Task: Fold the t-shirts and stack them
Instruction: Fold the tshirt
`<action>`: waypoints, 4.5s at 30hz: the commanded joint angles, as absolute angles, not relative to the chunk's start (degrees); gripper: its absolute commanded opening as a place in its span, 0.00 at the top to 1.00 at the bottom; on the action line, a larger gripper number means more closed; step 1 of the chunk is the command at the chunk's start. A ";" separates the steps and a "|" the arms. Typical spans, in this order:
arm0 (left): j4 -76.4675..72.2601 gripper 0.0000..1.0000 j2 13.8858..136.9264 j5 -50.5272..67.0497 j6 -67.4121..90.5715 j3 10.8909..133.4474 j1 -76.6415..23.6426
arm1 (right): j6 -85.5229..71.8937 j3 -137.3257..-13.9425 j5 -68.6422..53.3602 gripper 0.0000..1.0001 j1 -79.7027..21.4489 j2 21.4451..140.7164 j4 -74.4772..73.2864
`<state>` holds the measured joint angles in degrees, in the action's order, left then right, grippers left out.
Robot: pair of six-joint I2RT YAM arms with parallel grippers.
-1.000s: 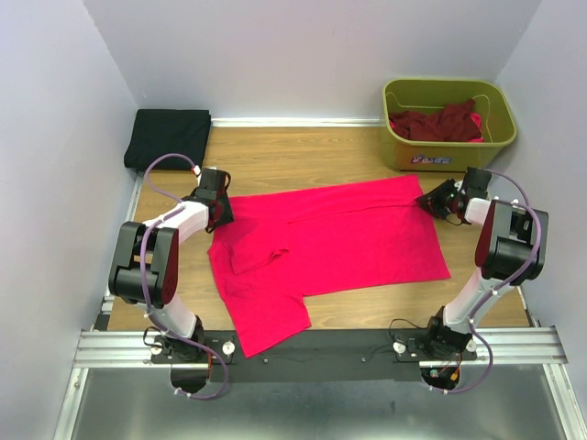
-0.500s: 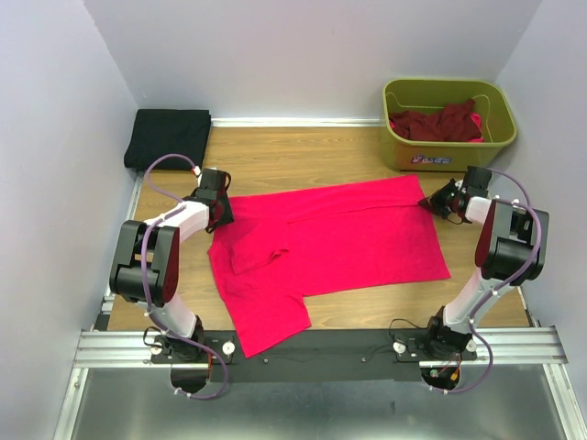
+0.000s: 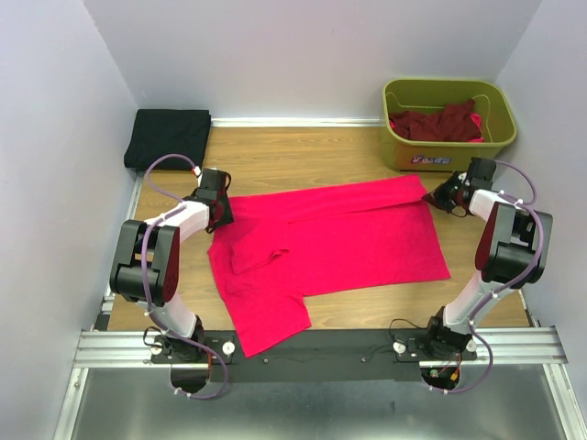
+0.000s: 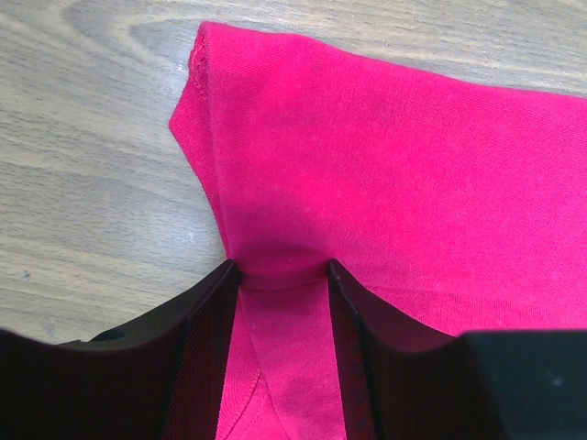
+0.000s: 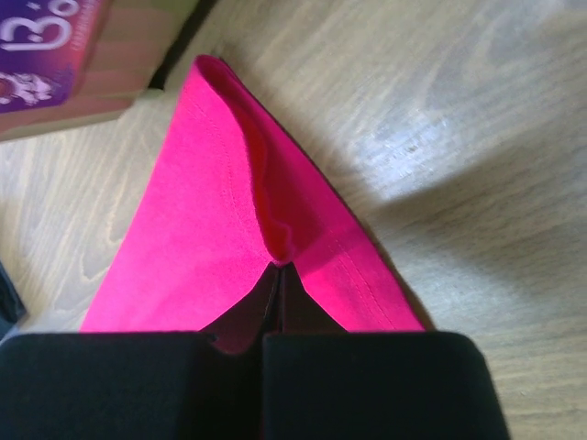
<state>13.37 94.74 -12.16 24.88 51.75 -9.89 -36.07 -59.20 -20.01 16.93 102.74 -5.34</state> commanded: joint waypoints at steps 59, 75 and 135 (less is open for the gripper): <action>20.74 0.47 107.87 -13.27 27.51 75.59 -11.43 | -31.29 -64.16 -3.69 0.44 -3.34 107.85 -4.31; 32.60 0.46 73.84 -14.15 37.27 46.32 -13.27 | -26.19 -55.29 -3.69 0.33 -3.60 81.31 -24.43; 45.18 1.00 84.11 -11.78 44.39 45.62 -20.39 | -26.63 -47.20 8.87 0.26 -2.64 70.05 -35.68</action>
